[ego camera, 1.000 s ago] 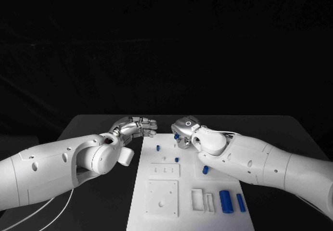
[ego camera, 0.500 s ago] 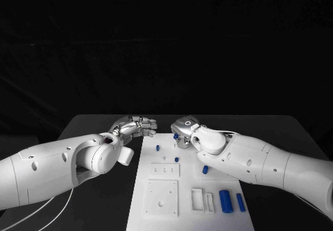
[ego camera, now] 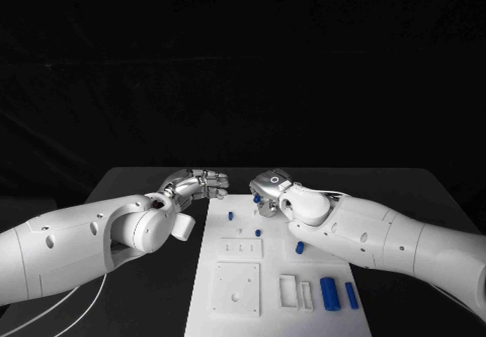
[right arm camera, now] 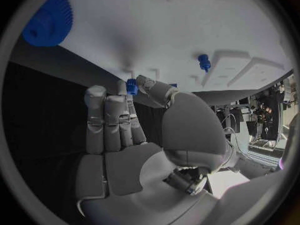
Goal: Assemble the parts on the task board
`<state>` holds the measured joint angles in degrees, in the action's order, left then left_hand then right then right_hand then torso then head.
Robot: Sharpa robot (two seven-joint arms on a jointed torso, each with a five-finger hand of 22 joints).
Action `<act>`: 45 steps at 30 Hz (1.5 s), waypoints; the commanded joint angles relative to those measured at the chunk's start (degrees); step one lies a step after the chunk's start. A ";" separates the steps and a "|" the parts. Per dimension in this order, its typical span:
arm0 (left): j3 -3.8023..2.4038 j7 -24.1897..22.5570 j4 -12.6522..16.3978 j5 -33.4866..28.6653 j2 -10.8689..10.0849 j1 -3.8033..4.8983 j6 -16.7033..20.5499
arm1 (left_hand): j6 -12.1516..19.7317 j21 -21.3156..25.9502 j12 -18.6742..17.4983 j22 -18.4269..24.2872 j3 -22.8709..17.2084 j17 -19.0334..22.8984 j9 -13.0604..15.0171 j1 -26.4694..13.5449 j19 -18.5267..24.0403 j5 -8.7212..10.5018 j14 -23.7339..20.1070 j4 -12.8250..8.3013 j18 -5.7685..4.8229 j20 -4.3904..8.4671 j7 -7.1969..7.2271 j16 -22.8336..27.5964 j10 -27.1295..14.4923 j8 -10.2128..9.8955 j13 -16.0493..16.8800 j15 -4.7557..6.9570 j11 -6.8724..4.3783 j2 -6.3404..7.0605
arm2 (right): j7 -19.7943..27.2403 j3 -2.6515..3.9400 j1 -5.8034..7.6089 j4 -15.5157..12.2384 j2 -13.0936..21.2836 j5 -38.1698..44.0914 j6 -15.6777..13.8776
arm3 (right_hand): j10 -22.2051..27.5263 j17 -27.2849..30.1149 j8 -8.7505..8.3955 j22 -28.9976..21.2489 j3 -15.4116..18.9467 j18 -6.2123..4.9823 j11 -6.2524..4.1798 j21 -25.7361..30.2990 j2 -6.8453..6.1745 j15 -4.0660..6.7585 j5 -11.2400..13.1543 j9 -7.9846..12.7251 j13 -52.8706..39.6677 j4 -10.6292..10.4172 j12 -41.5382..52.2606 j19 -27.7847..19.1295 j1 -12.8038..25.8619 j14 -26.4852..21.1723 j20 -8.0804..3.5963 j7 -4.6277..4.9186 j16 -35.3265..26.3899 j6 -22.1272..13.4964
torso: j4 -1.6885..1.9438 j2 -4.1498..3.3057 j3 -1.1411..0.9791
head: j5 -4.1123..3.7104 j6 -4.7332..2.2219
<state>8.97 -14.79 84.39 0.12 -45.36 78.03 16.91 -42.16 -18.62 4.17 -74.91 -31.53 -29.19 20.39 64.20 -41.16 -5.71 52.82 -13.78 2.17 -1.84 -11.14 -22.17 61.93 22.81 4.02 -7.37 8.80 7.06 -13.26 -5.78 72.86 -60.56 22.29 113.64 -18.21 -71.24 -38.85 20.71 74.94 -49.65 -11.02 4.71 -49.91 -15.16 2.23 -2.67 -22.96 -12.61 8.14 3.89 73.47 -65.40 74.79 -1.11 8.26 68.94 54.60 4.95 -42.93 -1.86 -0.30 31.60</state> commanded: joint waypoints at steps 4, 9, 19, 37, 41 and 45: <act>-0.06 -0.23 0.06 0.22 0.01 0.13 -0.21 | 0.34 -0.28 -0.27 -1.31 -0.13 0.05 0.06 -0.12 0.34 -0.33 -0.10 -0.20 0.54 -0.09 -0.57 0.28 -0.03 -0.40 -0.05 -0.36 0.29 0.10 | 0.24 -0.07 -0.11 -0.06 0.04 0.21 1.23 | 0.10 0.14 -0.11 0.71 0.02 -3.98 -0.13 0.25 0.08 -0.35 -0.15 -0.08 0.06 -0.24 0.11 -0.12 -0.52 -0.02 -0.07 -0.23 0.35 0.13 | -0.05 0.00 0.02 | -0.03 0.03; -0.06 -0.22 0.07 0.22 0.00 0.13 -0.21 | 0.33 -0.29 -0.26 -1.31 -0.14 0.05 0.06 -0.12 0.34 -0.32 -0.10 -0.21 0.54 -0.09 -0.57 0.28 -0.03 -0.40 -0.05 -0.36 0.29 0.11 | 0.15 -0.07 -0.11 -0.07 0.08 0.46 0.94 | -0.11 0.21 -0.01 0.72 0.05 -3.98 -0.20 0.26 0.16 -0.29 -0.15 -0.12 0.03 -0.34 0.20 -0.11 -0.46 -0.03 -0.06 -0.29 0.37 0.31 | -0.05 -0.01 0.00 | -0.06 0.04; -0.06 -0.24 0.07 0.23 0.02 0.13 -0.20 | 0.33 -0.29 -0.27 -1.31 -0.17 0.04 0.07 -0.09 0.35 -0.33 -0.10 -0.24 0.54 -0.08 -0.57 0.29 -0.03 -0.41 -0.05 -0.36 0.27 0.12 | -0.18 -0.07 -0.11 -0.18 0.12 1.17 0.43 | -1.49 0.40 0.67 0.82 -0.64 -3.98 -0.73 0.14 1.93 0.23 -0.17 -0.37 -0.22 -0.41 0.65 0.05 -0.87 0.05 -0.19 -0.98 0.68 1.58 | 0.00 -0.01 0.00 | -0.12 0.12; -0.05 -0.24 0.19 0.30 -0.11 0.13 -0.14 | 0.34 -0.33 -0.27 -1.31 -0.24 0.04 0.09 0.00 0.37 -0.33 -0.10 -0.32 0.55 -0.08 -0.57 0.29 -0.07 -0.43 -0.06 -0.35 0.24 0.16 | -1.27 -0.07 -0.11 -0.22 0.15 2.46 0.30 | -1.91 0.49 0.86 0.92 -0.82 -3.98 -0.88 0.02 2.27 0.37 -0.17 -0.43 -0.26 -0.05 0.64 0.07 -0.92 0.06 -0.28 -1.19 0.90 2.01 | -0.02 -0.03 0.06 | -0.04 0.18; -0.05 -0.23 0.19 0.40 -0.09 0.13 -0.14 | 0.34 -0.33 -0.27 -1.31 -0.25 0.04 0.10 0.01 0.37 -0.33 -0.10 -0.34 0.56 -0.08 -0.57 0.29 -0.07 -0.43 -0.06 -0.35 0.24 0.18 | -2.82 -0.07 -0.11 -0.29 0.13 3.36 0.40 | -2.20 0.50 0.98 0.98 -1.02 -3.98 -0.98 -0.13 2.95 0.48 -0.14 -0.46 -0.30 0.10 0.65 0.21 -0.98 0.08 -0.39 -1.30 1.12 2.27 | 0.02 -0.01 0.05 | -0.01 0.34; -0.05 -0.23 0.18 0.41 -0.10 0.13 -0.13 | 0.34 -0.34 -0.27 -1.31 -0.26 0.04 0.10 0.01 0.37 -0.33 -0.10 -0.34 0.55 -0.08 -0.57 0.29 -0.08 -0.44 -0.06 -0.35 0.23 0.18 | -3.67 -0.07 -0.11 -0.34 0.05 3.87 0.34 | -2.32 0.47 1.03 1.02 -1.08 -3.98 -1.03 -0.25 3.23 0.53 -0.12 -0.48 -0.31 0.21 0.65 0.29 -0.95 0.08 -0.48 -1.31 1.26 2.35 | 0.02 -0.02 0.06 | 0.03 0.33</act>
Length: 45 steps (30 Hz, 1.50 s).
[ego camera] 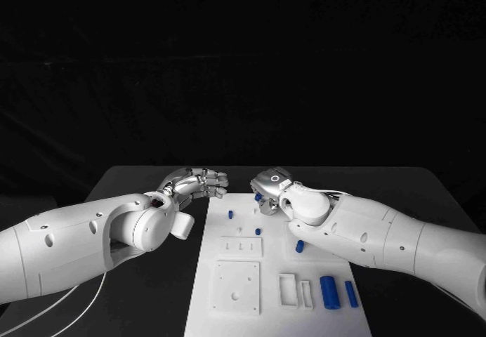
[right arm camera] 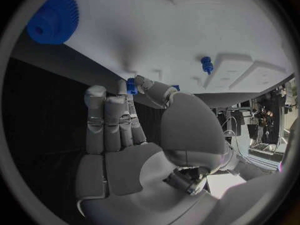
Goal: Assemble the parts on the task board
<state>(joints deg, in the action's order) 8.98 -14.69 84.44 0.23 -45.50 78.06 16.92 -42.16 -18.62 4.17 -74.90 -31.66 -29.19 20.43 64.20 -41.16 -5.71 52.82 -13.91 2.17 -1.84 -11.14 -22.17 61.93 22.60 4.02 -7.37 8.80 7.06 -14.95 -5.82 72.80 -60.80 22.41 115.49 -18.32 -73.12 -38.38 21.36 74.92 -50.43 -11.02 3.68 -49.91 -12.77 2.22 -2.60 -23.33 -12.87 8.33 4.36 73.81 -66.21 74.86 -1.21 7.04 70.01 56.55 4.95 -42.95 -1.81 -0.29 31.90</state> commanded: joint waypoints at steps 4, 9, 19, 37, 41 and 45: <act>-0.06 -0.33 0.17 0.30 0.02 0.10 -0.12 | 0.34 -0.35 -0.27 -1.31 -0.13 0.03 0.07 0.01 0.37 -0.33 -0.10 -0.22 0.55 -0.08 -0.57 0.29 -0.08 -0.23 -0.05 -0.35 0.23 0.18 | -2.06 -0.02 -0.05 0.08 -0.24 2.12 0.67 | -0.50 -0.01 0.40 1.07 -0.33 -3.98 -0.02 -0.31 0.91 0.57 -0.20 -0.13 -0.05 0.11 0.16 -0.02 -0.15 0.00 -0.42 -0.09 0.27 0.45 | 0.00 -0.02 -0.02 | 0.01 0.09; -0.06 -0.33 0.21 0.32 0.02 0.10 -0.14 | 0.34 -0.36 -0.27 -1.31 -0.15 0.03 0.08 0.02 0.37 -0.33 -0.10 -0.23 0.55 -0.09 -0.57 0.30 -0.08 -0.23 -0.05 -0.36 0.23 0.18 | -0.96 -0.02 -0.05 0.21 -0.40 1.35 0.77 | -0.53 -0.02 0.41 1.09 -0.36 -3.98 -0.03 -0.35 1.05 0.57 -0.20 -0.13 -0.05 0.13 0.13 -0.03 -0.08 -0.02 -0.45 -0.10 0.34 0.47 | 0.00 -0.01 0.01 | -0.01 0.03; -0.07 -0.32 0.17 0.43 0.00 0.15 -0.08 | 0.34 -0.37 -0.27 -1.31 -0.18 0.03 0.09 0.05 0.38 -0.33 -0.10 -0.26 0.56 -0.09 -0.57 0.30 -0.09 -0.24 -0.05 -0.36 0.22 0.19 | 0.10 -0.02 -0.03 0.08 -0.44 0.66 1.24 | -0.54 -0.02 0.41 1.11 -0.35 -3.98 -0.02 -0.39 1.01 0.56 -0.19 -0.13 -0.04 0.19 0.09 -0.06 0.00 -0.05 -0.45 -0.12 0.39 0.47 | 0.02 0.01 0.03 | -0.02 0.09; -0.07 -0.26 0.17 0.44 -0.10 0.18 -0.10 | 0.36 -0.41 -0.27 -1.31 -0.20 0.02 0.10 0.02 0.38 -0.33 -0.10 -0.26 0.55 -0.10 -0.58 0.30 -0.11 -0.27 -0.05 -0.36 0.23 0.19 | 0.87 -0.03 -0.01 -1.07 -0.02 -0.33 1.93 | -0.61 -0.02 0.43 1.13 -0.35 -3.98 -0.03 -0.45 1.04 0.57 -0.19 -0.14 -0.04 0.24 0.07 -0.10 0.11 -0.08 -0.47 -0.14 0.47 0.50 | 0.00 -0.02 -0.01 | 0.02 0.60; -0.07 -0.25 0.18 0.45 -0.09 0.19 -0.08 | 0.36 -0.41 -0.27 -1.31 -0.20 0.02 0.11 0.01 0.38 -0.32 -0.10 -0.26 0.55 -0.10 -0.59 0.30 -0.12 -0.28 -0.05 -0.36 0.23 0.20 | 0.83 -0.03 -0.01 -0.80 -0.06 -0.35 2.32 | -0.63 -0.02 0.43 1.13 -0.34 -3.98 -0.03 -0.46 1.04 0.57 -0.19 -0.14 -0.04 0.26 0.06 -0.10 0.13 -0.08 -0.47 -0.13 0.49 0.50 | -0.04 -0.04 -0.04 | 0.08 0.60; -0.07 -0.23 0.23 0.46 -0.11 0.21 -0.07 | 0.37 -0.42 -0.27 -1.31 -0.21 0.02 0.11 0.00 0.38 -0.32 -0.10 -0.26 0.55 -0.10 -0.59 0.30 -0.12 -0.28 -0.05 -0.37 0.24 0.21 | 0.85 -0.03 -0.01 -0.30 -0.21 -0.71 1.93 | -0.54 -0.01 0.36 1.12 -0.30 -3.98 0.00 -0.46 0.85 0.55 -0.19 -0.11 -0.01 0.32 -0.04 -0.17 0.24 -0.16 -0.48 -0.07 0.50 0.37 | -0.05 0.02 0.01 | 0.00 0.53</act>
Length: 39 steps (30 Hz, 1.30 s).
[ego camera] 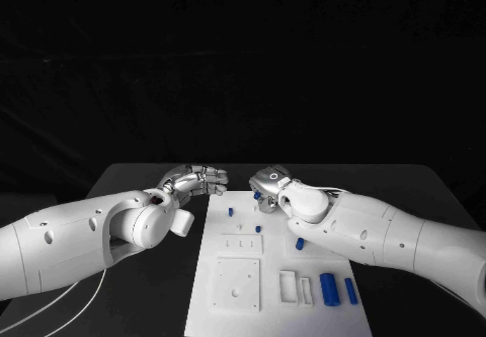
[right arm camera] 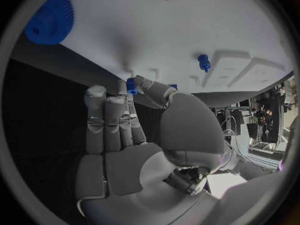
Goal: Assemble the parts on the task board
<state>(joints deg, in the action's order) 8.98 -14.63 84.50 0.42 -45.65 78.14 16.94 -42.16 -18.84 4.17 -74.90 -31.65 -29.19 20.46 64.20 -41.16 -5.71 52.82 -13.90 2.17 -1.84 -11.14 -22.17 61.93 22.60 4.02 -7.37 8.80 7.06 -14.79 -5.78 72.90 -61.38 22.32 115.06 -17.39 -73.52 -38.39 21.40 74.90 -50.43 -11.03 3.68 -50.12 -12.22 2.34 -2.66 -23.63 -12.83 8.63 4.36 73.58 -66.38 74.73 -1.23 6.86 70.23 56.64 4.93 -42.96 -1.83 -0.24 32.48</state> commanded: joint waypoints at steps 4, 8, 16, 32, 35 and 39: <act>-0.06 -0.29 0.15 0.27 0.05 0.14 -0.08 | 0.37 -0.20 -0.27 -1.31 -0.21 0.02 0.09 -0.01 0.38 -0.32 -0.10 -0.27 0.55 -0.10 -0.59 0.30 -0.13 -0.29 -0.05 -0.37 0.24 0.21 | 0.96 -0.07 -0.10 0.72 -0.38 -1.04 0.05 | 0.62 0.21 -0.19 1.01 -0.25 -3.98 0.30 -0.06 -0.73 0.13 -0.13 0.41 0.18 0.07 -0.50 -0.26 0.73 -0.34 -0.36 0.64 0.11 -0.64 | 0.02 0.01 0.03 | -0.04 -0.05; -0.06 -0.29 0.11 0.27 0.04 0.15 -0.06 | 0.38 -0.20 -0.28 -1.31 -0.21 0.02 0.09 -0.02 0.39 -0.32 -0.10 -0.26 0.55 -0.10 -0.60 0.30 -0.14 -0.30 -0.05 -0.37 0.25 0.22 | 1.22 -0.08 -0.10 1.18 -0.62 -1.89 -1.22 | 3.04 0.56 -1.28 0.78 0.59 -3.97 1.14 0.36 -2.91 -0.69 -0.11 0.84 0.86 -0.31 -0.90 -0.57 1.50 -0.59 -0.10 1.46 -0.25 -2.73 | 0.07 0.00 0.04 | -0.03 -0.02; -0.06 -0.29 0.09 0.27 0.04 0.15 -0.05 | 0.40 -0.21 -0.29 -1.31 -0.22 0.02 0.09 -0.04 0.39 -0.31 -0.10 -0.26 0.55 -0.10 -0.60 0.31 -0.16 -0.32 -0.06 -0.37 0.26 0.24 | 1.09 -0.08 -0.10 1.26 -0.46 -2.38 -2.44 | 7.99 1.71 -2.54 -0.03 3.44 -3.98 2.47 2.30 -4.68 -2.00 -0.11 1.19 2.59 -0.25 -0.69 -2.11 2.14 -1.72 0.29 1.61 -1.81 -6.06 | 0.03 0.03 0.07 | 0.04 0.14; -0.06 -0.42 -0.34 0.27 -0.03 0.15 0.08 | 0.44 -0.24 -0.29 -1.31 -0.24 0.01 0.10 -0.05 0.39 -0.32 -0.09 -0.26 0.56 -0.10 -0.62 0.31 -0.20 -0.35 -0.06 -0.37 0.27 0.23 | 2.29 -0.05 -0.05 -1.60 2.17 -4.70 -6.44 | 7.66 1.94 -2.22 -0.19 3.35 -3.97 2.43 2.54 -4.71 -1.96 -0.12 0.97 2.83 -0.55 -0.38 -1.71 1.44 -1.31 0.21 1.73 -1.81 -5.99 | -0.11 0.10 -0.02 | 0.05 -0.41; -0.06 -0.47 -0.42 0.26 0.04 0.16 0.15 | 0.44 -0.24 -0.29 -1.31 -0.24 0.01 0.10 -0.06 0.39 -0.32 -0.09 -0.25 0.55 -0.10 -0.62 0.31 -0.20 -0.35 -0.06 -0.37 0.27 0.22 | 4.00 0.17 0.29 -3.55 3.86 -8.56 -9.03 | 6.22 1.97 -2.07 -0.11 3.88 -3.98 2.07 2.44 -4.84 -1.59 -0.13 0.87 2.61 -0.68 0.25 -1.32 1.72 -1.04 0.16 1.91 -1.62 -6.01 | -0.28 0.12 -0.03 | 0.04 -0.72; -0.06 -0.50 -0.71 0.20 0.03 0.16 0.23 | 0.44 -0.25 -0.29 -1.31 -0.25 0.01 0.10 -0.07 0.38 -0.32 -0.08 -0.24 0.56 -0.10 -0.62 0.30 -0.19 -0.35 -0.06 -0.37 0.27 0.21 | 5.84 1.27 0.99 -5.91 6.19 -13.20 -9.86 | 5.23 1.90 -1.89 0.12 4.90 -3.98 1.66 2.21 -4.88 -1.19 -0.13 0.75 2.45 -0.47 0.70 -1.01 2.13 -0.89 0.01 2.26 -1.33 -5.98 | -0.46 0.20 -0.14 | 0.12 -1.13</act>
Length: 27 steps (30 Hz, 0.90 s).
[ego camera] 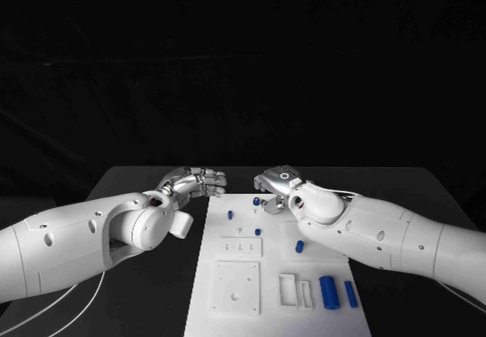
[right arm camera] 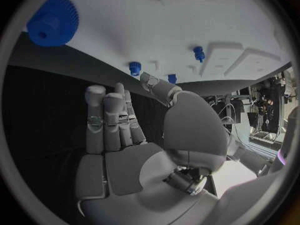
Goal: Assemble the parts on the task board
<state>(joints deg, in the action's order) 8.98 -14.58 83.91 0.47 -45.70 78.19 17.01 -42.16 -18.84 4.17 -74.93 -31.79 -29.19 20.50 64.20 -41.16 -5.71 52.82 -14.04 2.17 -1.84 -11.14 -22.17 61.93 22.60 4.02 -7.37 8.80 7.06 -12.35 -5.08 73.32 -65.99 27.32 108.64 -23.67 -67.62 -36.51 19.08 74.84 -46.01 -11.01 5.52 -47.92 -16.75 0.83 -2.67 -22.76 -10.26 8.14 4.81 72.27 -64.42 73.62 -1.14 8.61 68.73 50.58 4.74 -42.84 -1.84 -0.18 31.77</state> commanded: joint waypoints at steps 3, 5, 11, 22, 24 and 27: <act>-0.06 -0.52 -0.16 0.07 -0.14 0.12 0.35 | 0.43 -0.25 -0.28 -1.28 -0.11 0.01 0.07 -0.07 0.39 -0.31 -0.08 -0.11 0.56 -0.10 -0.62 0.30 -0.19 -0.35 -0.06 -0.37 0.26 0.21 | 4.63 1.70 1.24 -3.19 3.50 -10.96 -2.78 | -1.17 -0.07 0.52 0.40 1.51 -3.99 -0.40 -0.24 -0.31 0.55 -0.11 -0.18 -0.23 0.07 0.52 0.53 0.46 0.30 -0.22 0.83 0.42 0.03 | -0.61 0.26 -0.28 | 0.04 -0.73; -0.06 -0.56 -0.20 0.04 -0.15 0.12 0.30 | 0.43 -0.26 -0.28 -1.28 -0.11 0.01 0.07 -0.08 0.39 -0.31 -0.08 -0.11 0.56 -0.10 -0.62 0.31 -0.19 -0.35 -0.06 -0.37 0.26 0.22 | 5.39 2.17 1.58 -4.28 5.33 -16.10 -1.94 | -1.89 -0.11 0.56 0.52 1.90 -3.99 -0.63 -0.34 -0.31 0.76 -0.11 -0.20 -0.48 0.06 0.95 0.61 0.49 0.30 -0.29 1.00 0.53 -0.01 | -0.93 0.44 -0.36 | 0.08 -0.92; -0.02 -0.60 -1.14 -0.25 0.20 0.09 0.16 | 0.43 -0.26 -0.28 -1.27 -0.12 0.01 0.08 -0.07 0.39 -0.32 -0.08 -0.12 0.56 -0.10 -0.62 0.31 -0.18 -0.35 -0.05 -0.37 0.24 0.22 | 6.88 3.24 2.49 -4.79 9.29 -26.31 3.55 | -6.44 -1.03 0.42 1.34 5.27 -3.99 -2.33 -1.67 -0.20 2.41 -0.11 -0.19 -4.06 0.36 5.28 0.88 0.54 0.02 -1.01 0.77 1.68 -0.67 | -1.68 0.93 -0.58 | 0.37 -1.37; 0.08 -0.92 -2.42 -0.29 -0.03 0.05 -0.22 | 0.43 -0.27 -0.27 -1.27 -0.15 0.00 0.09 -0.06 0.39 -0.32 -0.09 -0.13 0.57 -0.10 -0.62 0.31 -0.19 -0.36 -0.05 -0.36 0.23 0.20 | 9.07 3.27 2.66 0.13 10.18 -27.90 11.29 | 7.27 -8.28 -1.16 1.61 11.27 -3.99 -3.70 -7.78 0.73 3.69 -1.25 0.76 -51.79 1.71 61.40 1.26 0.46 -0.83 -2.75 -0.26 7.84 -1.02 | -3.13 1.67 -1.50 | 0.76 -1.55; 0.09 -0.96 -2.49 -0.29 -0.04 0.05 -0.23 | 0.43 -0.27 -0.27 -1.27 -0.15 0.00 0.09 -0.05 0.40 -0.32 -0.09 -0.14 0.57 -0.10 -0.62 0.31 -0.19 -0.37 -0.05 -0.36 0.23 0.20 | 9.32 3.25 2.60 1.53 9.52 -27.89 11.72 | 7.25 -9.59 -1.43 1.56 11.58 -3.99 -3.52 -8.96 0.87 3.55 -1.41 0.88 -52.84 1.84 63.10 1.22 0.75 -1.13 -3.07 -0.07 8.54 -1.34 | -3.27 1.68 -1.74 | 0.68 -1.67; 0.11 -0.96 -2.50 -0.29 0.06 0.02 -0.43 | 0.43 -0.28 -0.27 -1.27 -0.15 0.00 0.09 -0.05 0.40 -0.32 -0.09 -0.14 0.57 -0.10 -0.62 0.31 -0.19 -0.37 -0.05 -0.36 0.23 0.19 | 9.71 3.24 2.31 3.16 8.82 -27.88 12.25 | 7.19 -10.85 -1.80 1.50 12.02 -3.99 -3.39 -10.06 1.13 3.39 -1.64 1.01 -53.64 2.24 64.50 1.13 0.95 -1.33 -3.38 0.06 9.02 -1.99 | -3.21 1.66 -1.89 | 0.42 -1.66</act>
<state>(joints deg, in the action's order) 9.11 -14.73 81.33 0.34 -45.77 78.18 17.06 -42.16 -18.84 4.17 -74.92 -31.79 -29.19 20.54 64.20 -41.16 -5.71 52.82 -14.04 2.17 -1.84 -11.14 -22.17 61.93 22.60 4.02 -7.37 8.80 7.06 -4.52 -1.83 75.82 -63.48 36.37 81.74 -14.84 -60.90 -47.12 17.42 74.93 -34.34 -11.02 1.56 -57.73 -15.71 4.18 -4.00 -21.82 -63.74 10.32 68.91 73.06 -63.85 72.67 -3.86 8.16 77.40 48.57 1.67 -41.23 -3.41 0.48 30.11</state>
